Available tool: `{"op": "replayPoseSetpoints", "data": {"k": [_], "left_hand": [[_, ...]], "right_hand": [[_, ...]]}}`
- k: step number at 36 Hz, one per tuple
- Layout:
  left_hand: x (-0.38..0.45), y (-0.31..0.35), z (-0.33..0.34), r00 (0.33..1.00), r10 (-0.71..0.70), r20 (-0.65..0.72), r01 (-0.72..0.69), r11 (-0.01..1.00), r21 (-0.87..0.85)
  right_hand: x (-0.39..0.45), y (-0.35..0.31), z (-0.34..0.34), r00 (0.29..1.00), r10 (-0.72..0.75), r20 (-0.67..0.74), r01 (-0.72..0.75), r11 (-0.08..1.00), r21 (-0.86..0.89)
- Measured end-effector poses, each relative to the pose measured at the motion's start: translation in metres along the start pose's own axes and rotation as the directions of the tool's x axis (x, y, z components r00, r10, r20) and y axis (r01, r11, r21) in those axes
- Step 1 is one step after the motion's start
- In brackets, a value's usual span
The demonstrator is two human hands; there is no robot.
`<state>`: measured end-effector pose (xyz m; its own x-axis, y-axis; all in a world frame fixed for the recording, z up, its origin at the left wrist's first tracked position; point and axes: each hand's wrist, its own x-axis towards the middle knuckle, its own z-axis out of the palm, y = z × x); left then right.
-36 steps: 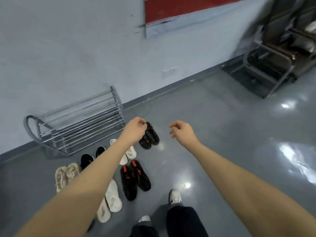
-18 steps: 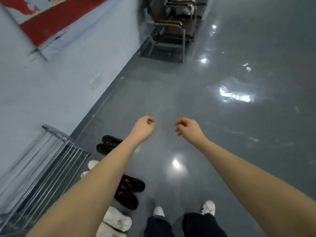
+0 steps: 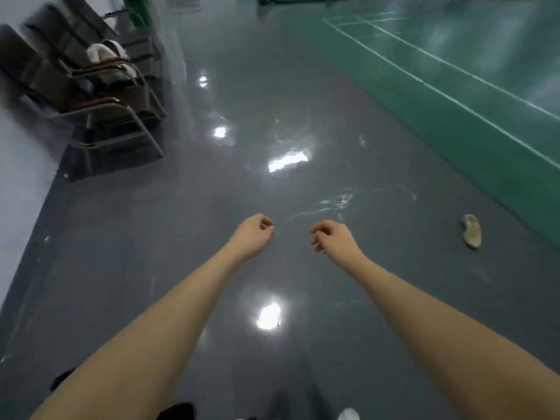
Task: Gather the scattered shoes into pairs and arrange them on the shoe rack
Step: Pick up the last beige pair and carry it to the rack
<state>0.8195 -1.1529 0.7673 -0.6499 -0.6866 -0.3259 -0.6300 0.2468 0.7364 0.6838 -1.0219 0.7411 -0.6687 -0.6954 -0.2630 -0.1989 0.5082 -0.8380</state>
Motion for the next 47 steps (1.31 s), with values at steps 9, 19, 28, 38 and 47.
{"op": "replayPoseSetpoints", "data": {"k": [9,19,28,38,47], "left_hand": [[0.029,0.125,0.123,0.985,0.128,0.112,-0.125,0.992,-0.033],[0.054,0.213,0.227,0.944,0.205,0.26,-0.204,0.979,-0.029],[0.126,0.282,0.288,0.881,0.265,0.392,-0.292,0.956,0.012],[0.259,0.379,0.327,0.837,0.322,0.442,-0.311,0.945,-0.1],[0.359,0.455,0.369,0.768,0.371,0.522,-0.397,0.915,-0.066]], "right_hand": [[-0.002,0.068,-0.153,0.983,0.061,-0.173,-0.048,0.995,0.082],[0.008,0.13,-0.273,0.933,0.18,-0.311,-0.117,0.971,0.21],[0.052,0.177,-0.333,0.858,0.344,-0.383,-0.198,0.908,0.37],[0.157,0.175,-0.41,0.778,0.411,-0.475,-0.216,0.885,0.412],[0.236,0.186,-0.479,0.701,0.456,-0.548,-0.234,0.873,0.427]]}}
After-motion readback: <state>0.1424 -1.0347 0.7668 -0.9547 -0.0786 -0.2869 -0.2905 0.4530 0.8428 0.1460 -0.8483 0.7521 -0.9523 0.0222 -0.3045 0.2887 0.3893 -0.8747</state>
